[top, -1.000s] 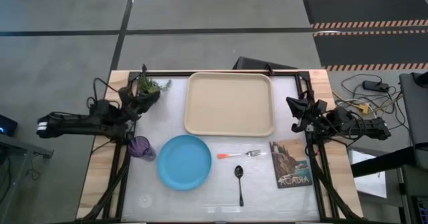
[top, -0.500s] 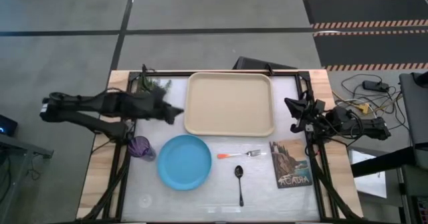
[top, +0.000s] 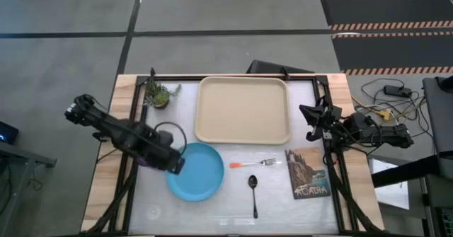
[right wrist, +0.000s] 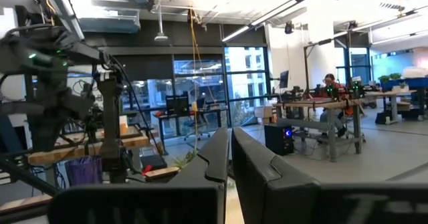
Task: Pick and place plate/cup/fork/spoon on tray
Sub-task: Put the violet glass on the top left of the white serving tray
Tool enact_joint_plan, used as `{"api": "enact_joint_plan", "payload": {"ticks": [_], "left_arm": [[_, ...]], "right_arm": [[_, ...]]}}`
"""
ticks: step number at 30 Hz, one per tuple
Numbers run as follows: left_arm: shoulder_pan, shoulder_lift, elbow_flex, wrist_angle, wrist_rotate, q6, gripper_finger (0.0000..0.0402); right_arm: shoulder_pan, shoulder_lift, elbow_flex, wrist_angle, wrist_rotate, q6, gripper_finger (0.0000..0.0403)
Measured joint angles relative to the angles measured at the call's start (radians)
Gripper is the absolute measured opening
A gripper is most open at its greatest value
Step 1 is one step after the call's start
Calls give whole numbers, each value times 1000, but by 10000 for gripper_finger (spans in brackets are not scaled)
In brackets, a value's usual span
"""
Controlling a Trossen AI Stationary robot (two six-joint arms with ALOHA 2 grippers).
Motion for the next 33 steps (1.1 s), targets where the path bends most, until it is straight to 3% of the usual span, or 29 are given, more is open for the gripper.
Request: {"api": "enact_joint_plan", "payload": {"ticks": [14, 26, 33], "left_arm": [[-37, -27, -143, -87, -20, -68, 5], [-37, -28, -202, -84, -17, -69, 139], [-37, -25, -262, -75, -16, -68, 149]], "right_arm": [[0, 0, 0, 0, 0, 4, 9], [0, 0, 0, -3, 0, 30, 9], [0, 0, 0, -8, 0, 30, 9]]}}
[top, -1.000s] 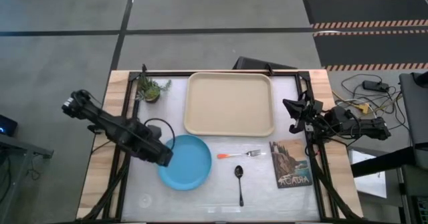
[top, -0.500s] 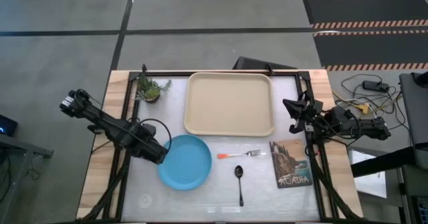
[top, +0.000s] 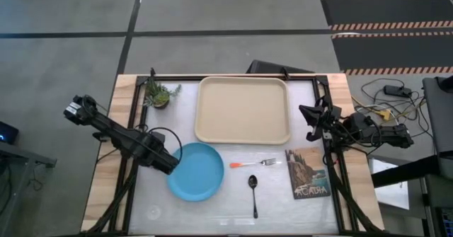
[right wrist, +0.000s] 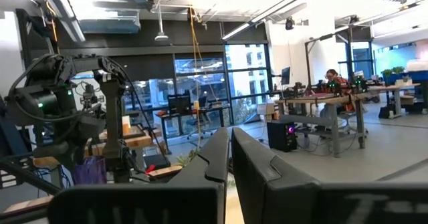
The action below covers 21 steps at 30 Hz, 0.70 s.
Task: Pick and place plate/cup/fork/spoon on tray
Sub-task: Put the violet glass on the top left of the white serving tray
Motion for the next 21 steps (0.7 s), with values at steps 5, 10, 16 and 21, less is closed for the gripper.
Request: {"api": "enact_joint_plan", "payload": {"ticks": [5, 10, 16, 21], "left_arm": [[0, 0, 0, 1, 4, 1, 98], [-1, 0, -1, 5, 11, 1, 18], [-1, 0, -1, 11, 11, 1, 2], [-1, 0, 37, 10, 11, 31, 1]], "right_arm": [[0, 0, 0, 0, 0, 0, 9], [0, 0, 0, 0, 0, 0, 9], [0, 0, 0, 0, 0, 0, 9], [0, 0, 0, 0, 0, 0, 9]]}}
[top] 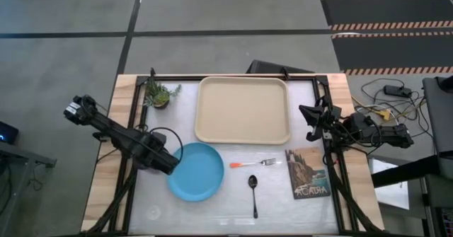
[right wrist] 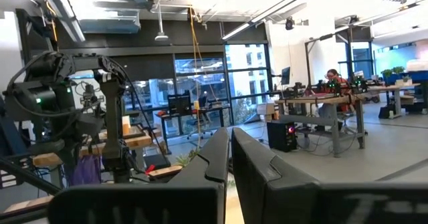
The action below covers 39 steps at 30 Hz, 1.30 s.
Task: Pick and place plate/cup/fork/spoon on tray
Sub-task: Put the violet glass on the top left of the white serving tray
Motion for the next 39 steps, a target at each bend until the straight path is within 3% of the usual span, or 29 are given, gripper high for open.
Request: {"api": "enact_joint_plan", "payload": {"ticks": [4, 15, 20, 23, 28, 31, 35, 39], "left_arm": [[0, 0, 57, -3, -32, 39, 1], [59, 0, 250, -34, -262, 185, 0], [123, 11, 317, 8, -387, 385, 0], [190, 30, 349, 142, -431, 567, 0], [317, 79, 414, 384, -432, 927, 0], [391, 122, 454, 424, -424, 1094, 0], [490, 180, 495, 426, -420, 1237, 0], [597, 250, 518, 425, -346, 1315, 0]], "right_arm": [[0, 0, 0, 0, 0, 0, 9], [0, 0, 0, -5, 0, 0, 9], [0, 0, 0, -15, 0, 0, 9], [0, 0, 0, -32, 0, 0, 9], [0, 0, -1, -31, 0, 0, 9], [0, 0, -1, -32, 0, 0, 9], [0, 0, -1, -36, 0, 0, 9], [0, 0, -1, -37, 0, 0, 9]]}}
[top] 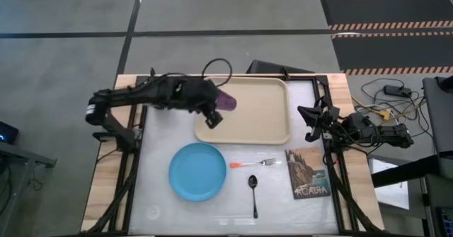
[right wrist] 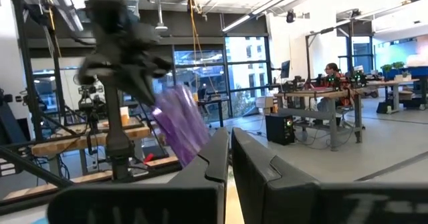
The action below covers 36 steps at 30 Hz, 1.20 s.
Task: Pick and place plate/cup/fork/spoon on tray
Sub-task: Put the violet glass on the top left of the white serving tray
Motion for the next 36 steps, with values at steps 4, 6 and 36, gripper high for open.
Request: {"api": "enact_joint_plan", "payload": {"ticks": [4, 6, 36], "left_arm": [[105, 78, 30, -44, 55, 23, 0], [149, 119, 53, -101, 55, 17, 0], [333, 335, 133, -149, 46, 96, 0]], "right_arm": [[0, 0, 0, -7, 0, 0, 9], [0, 0, 0, -25, 0, 0, 9], [0, 0, 0, -45, 0, -1, 9]]}}
